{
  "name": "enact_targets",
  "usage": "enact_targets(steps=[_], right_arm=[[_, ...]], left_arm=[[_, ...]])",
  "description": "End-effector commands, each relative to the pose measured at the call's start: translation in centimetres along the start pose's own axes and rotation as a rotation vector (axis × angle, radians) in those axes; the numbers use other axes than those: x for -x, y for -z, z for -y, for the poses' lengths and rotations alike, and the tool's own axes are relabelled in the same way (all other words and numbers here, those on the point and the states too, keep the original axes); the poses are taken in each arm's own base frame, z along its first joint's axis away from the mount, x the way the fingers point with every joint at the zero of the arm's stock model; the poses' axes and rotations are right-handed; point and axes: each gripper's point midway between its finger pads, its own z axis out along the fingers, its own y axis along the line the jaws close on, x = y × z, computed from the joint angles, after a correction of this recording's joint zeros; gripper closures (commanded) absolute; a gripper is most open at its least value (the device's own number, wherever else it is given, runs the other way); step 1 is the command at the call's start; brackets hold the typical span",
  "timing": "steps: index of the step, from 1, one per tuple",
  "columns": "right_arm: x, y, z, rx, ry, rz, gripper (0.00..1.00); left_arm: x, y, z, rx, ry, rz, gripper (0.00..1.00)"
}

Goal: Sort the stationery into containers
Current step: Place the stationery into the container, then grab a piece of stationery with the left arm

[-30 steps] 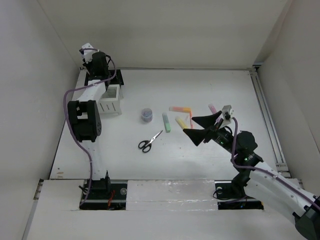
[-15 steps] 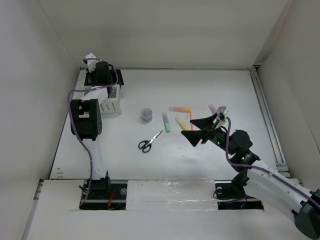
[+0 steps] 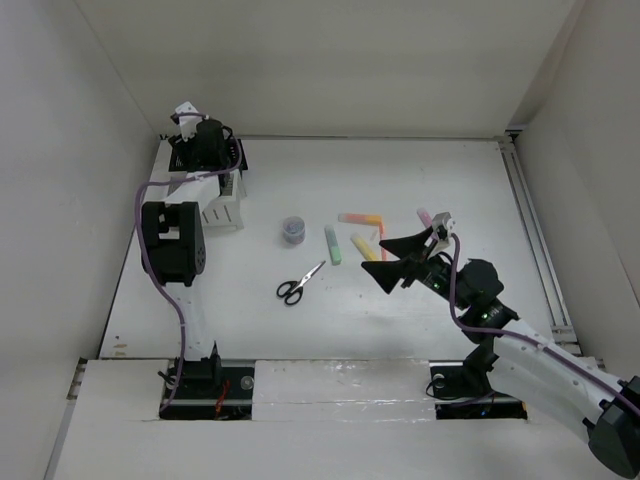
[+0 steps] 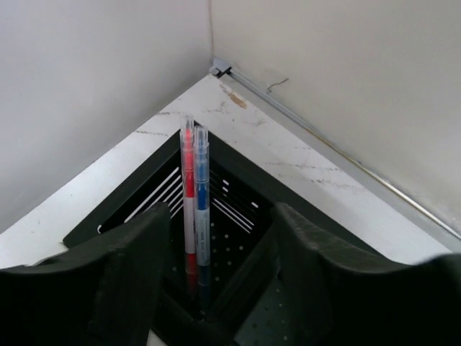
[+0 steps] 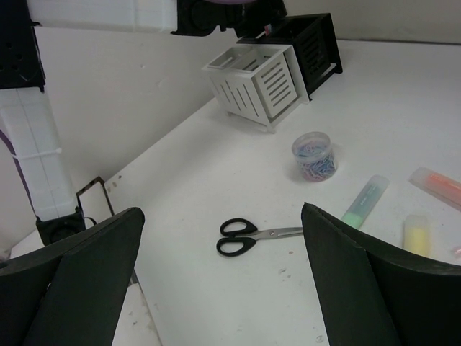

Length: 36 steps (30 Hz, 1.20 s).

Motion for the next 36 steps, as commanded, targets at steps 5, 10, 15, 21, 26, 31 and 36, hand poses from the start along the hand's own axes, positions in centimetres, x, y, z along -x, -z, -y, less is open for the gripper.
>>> enact_targets(steps=[5, 10, 15, 21, 26, 31, 36], right_arm=[[1.1, -0.4, -0.7, 0.042, 0.008, 0.042, 0.03], [1.7, -0.8, -0.7, 0.036, 0.018, 0.051, 0.03], [2.9, -1.7, 1.5, -0.114, 0.067, -0.007, 0.03], [4.4, 1.1, 6.4, -0.489, 0.080, -0.076, 0.00], [3.8, 3.1, 9.9, -0.750, 0.076, -0.181, 0.00], [3.0, 3.6, 10.8, -0.798, 0.080, -0.234, 0.00], [0.4, 3.7, 12.4, -0.871, 0.070, -0.351, 0.03]], left_arm=[[8.5, 3.7, 0.4, -0.047, 0.117, 0.121, 0.35], [14.3, 7.4, 2.5, -0.111, 0.176, 0.183, 0.11], [19.9, 12.8, 4.9, -0.143, 0.101, 0.244, 0.00], [22.6, 20.9, 10.1, -0.304, 0.002, 0.182, 0.00], [17.0, 25.6, 11.9, -0.498, 0.072, -0.099, 0.00], [7.3, 28.9, 11.1, -0.623, 0.070, -0.324, 0.00], [3.4, 31.7, 9.8, -0.560, 0.003, -0.366, 0.00]])
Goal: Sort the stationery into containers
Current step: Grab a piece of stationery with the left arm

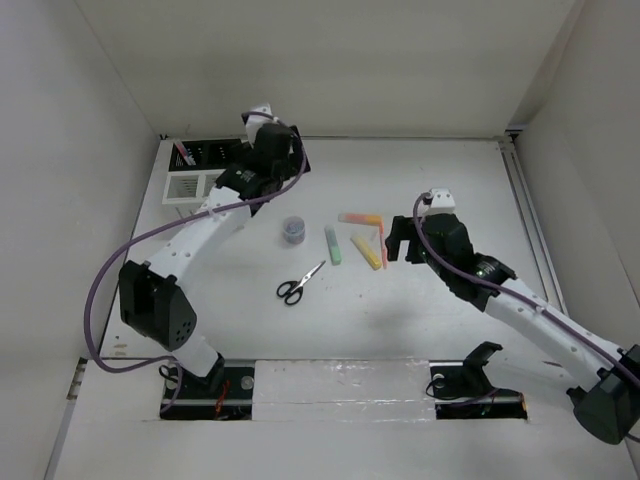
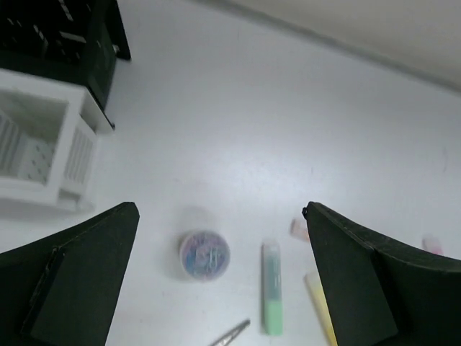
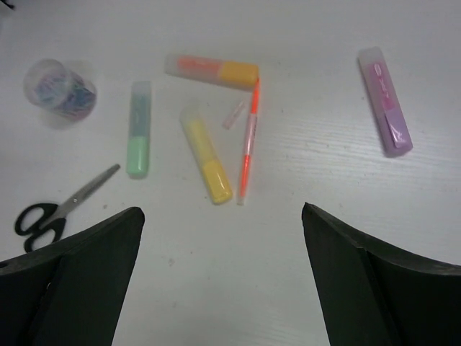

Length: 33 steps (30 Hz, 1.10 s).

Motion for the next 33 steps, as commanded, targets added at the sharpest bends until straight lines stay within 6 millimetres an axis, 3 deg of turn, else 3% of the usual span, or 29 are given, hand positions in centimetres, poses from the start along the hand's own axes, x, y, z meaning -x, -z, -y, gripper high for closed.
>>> enact_targets(steps=[1, 4, 7, 9, 10, 11, 12, 13, 14, 17, 18, 21, 22, 23, 25, 33], right_arm=[[0.1, 0.1, 1.3, -0.082, -0.025, -0.016, 0.03], [0.7, 1.5, 2.0, -0.082, -0.082, 0.056, 0.03], [2.0, 3.0, 3.2, -0.120, -0.130, 0.126, 0.03], [3.4, 4.6, 3.9, -0.135, -0.156, 0.175, 0.03], [3.4, 5.2, 4.8, -0.180, -0.149, 0.173, 0.03], [4.6, 6.2, 5.1, -0.200, -0.167, 0.198, 0.03], [5.2, 7.1, 5.6, -0.219, -0.195, 0.219, 0.03], [5.4, 8.0, 6.6, -0.266, -0.189, 0.224, 0.03], [6.7, 9.4, 6.8, -0.260, -0.221, 0.268, 0.03], [8.0, 11.3, 7.2, -0.246, -0.229, 0.323, 0.03], [8.6, 12.4, 7.4, -0.232, -0.245, 0.350, 0.03], [9.1, 13.7, 7.6, -0.221, -0.258, 0.371, 0.03], [9.2, 14.1, 7.7, -0.218, -0.254, 0.381, 0.03], [9.2, 14.1, 7.7, -0.218, -0.254, 0.381, 0.03], [9.0, 14.3, 7.7, -0.206, -0.253, 0.377, 0.03], [8.0, 13.0, 6.8, -0.164, -0.226, 0.350, 0.03]], left_arm=[[-2.3, 3.0, 2.6, -0.045, 0.004, -0.029, 0.00], [-4.6, 4.8, 5.6, -0.121, -0.044, -0.061, 0.00], [-7.5, 5.4, 7.2, -0.142, -0.100, -0.117, 0.00], [-10.8, 6.3, 9.7, -0.217, -0.123, -0.194, 0.00], [-11.9, 6.6, 10.4, -0.227, -0.123, -0.211, 0.00], [-13.0, 6.9, 11.1, -0.235, -0.122, -0.229, 0.00], [-15.1, 7.6, 13.0, -0.264, -0.130, -0.256, 0.00], [-15.8, 7.6, 13.7, -0.262, -0.131, -0.258, 0.00], [-18.3, 7.3, 14.1, -0.238, -0.164, -0.295, 0.00], [-20.2, 7.4, 16.9, -0.264, -0.138, -0.338, 0.00], [-22.1, 6.8, 17.2, -0.254, -0.167, -0.359, 0.00], [-23.5, 6.4, 19.3, -0.302, -0.144, -0.400, 0.07], [-24.8, 6.0, 19.6, -0.295, -0.163, -0.414, 0.07], [-24.4, 5.9, 20.4, -0.309, -0.160, -0.403, 0.08], [-25.8, 5.5, 21.2, -0.309, -0.177, -0.414, 0.11], [-27.7, 3.5, 23.0, -0.294, -0.192, -0.427, 0.19]])
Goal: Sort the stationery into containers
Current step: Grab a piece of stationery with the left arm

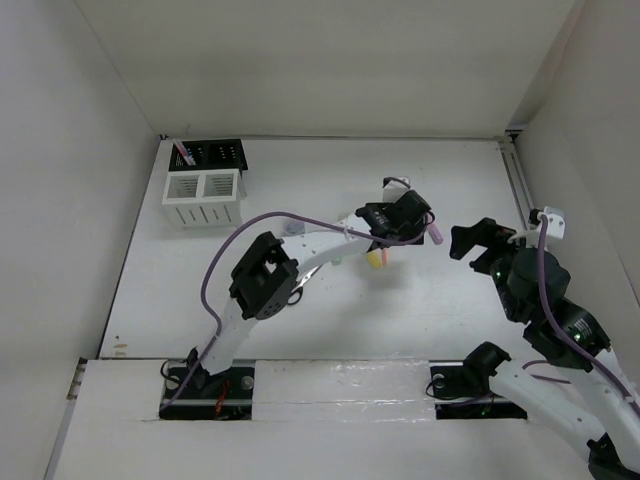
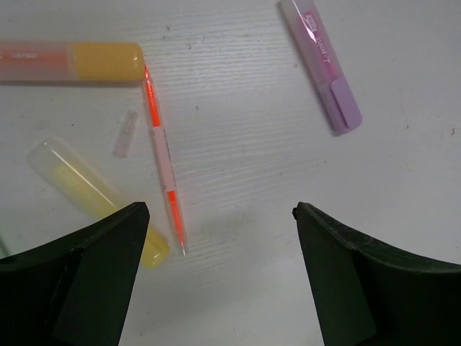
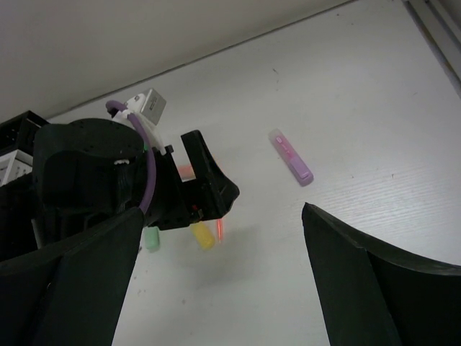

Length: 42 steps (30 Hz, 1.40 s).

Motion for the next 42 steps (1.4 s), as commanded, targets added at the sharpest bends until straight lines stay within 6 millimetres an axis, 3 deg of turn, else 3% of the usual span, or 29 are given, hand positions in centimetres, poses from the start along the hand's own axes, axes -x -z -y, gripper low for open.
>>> enact_targets(steps=[1, 14, 30, 39, 42], right_arm=[[-0.2, -0.2, -0.3, 0.019, 0.009, -0.004, 0.03], [-0.1, 0.1, -0.3, 0.037, 0.002, 0.012, 0.05], [-0.4, 0.0, -0.8, 0.071, 0.002, 0.011, 0.05], [0.0, 0.2, -0.9, 0.078, 0.000, 0.025, 0.05], [0.2, 0.3, -0.8, 0.081, -0.005, 0.032, 0.05]], left_arm=[[1.0, 0.0, 1.5, -0.021, 0.017, 0.019, 0.22], [-1.3, -2.1, -1.0, 0.116, 0.048, -0.022, 0.31], [-1.9, -4.7, -1.3, 0.115, 0.041, -0.033, 0.33], [-3.5, -5.8, -2.3, 0.153, 0.043, -0.063, 0.47], [-4.7, -6.4, -3.2, 0.183, 0.025, -0.090, 0.58]])
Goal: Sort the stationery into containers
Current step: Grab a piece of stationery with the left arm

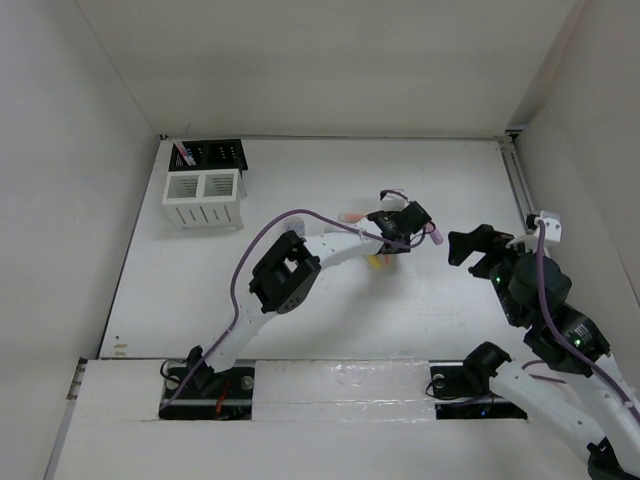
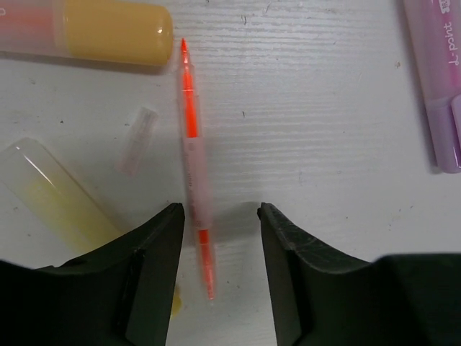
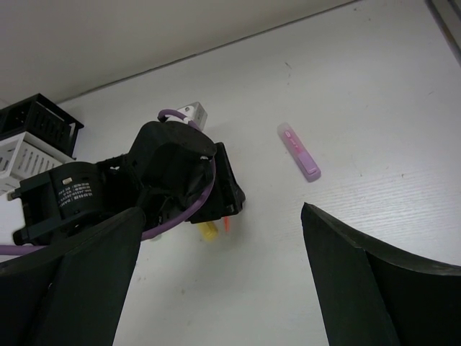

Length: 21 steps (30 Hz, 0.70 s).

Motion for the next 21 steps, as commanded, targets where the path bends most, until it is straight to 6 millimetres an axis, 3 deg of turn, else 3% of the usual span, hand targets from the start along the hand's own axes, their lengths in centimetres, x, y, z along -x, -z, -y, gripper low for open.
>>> enact_targets(steps=[1, 5, 15, 21], right_arm=[[1.5, 0.2, -0.5, 0.031, -0.030, 0.061, 0.05], [1.3, 0.3, -0.4, 0.031, -0.030, 0.061, 0.05], [1.7, 0.7, -0.3, 0.043, -0.047, 0.084, 0.05], [2.4, 1.3, -0.4, 0.067, -0.076, 0.108, 0.06]], left_arm=[[-0.9, -0.6, -0.9, 0.041, -0.003, -0.023, 0.60], [-1.5, -1.1, -1.3, 0.060, -0.015, -0.039, 0.64], [-2.7, -2.5, -2.1, 0.113, -0.064, -0.071, 0.64], [-3.6, -3.3, -2.9, 0.157, -0.088, -0.095, 0.73]])
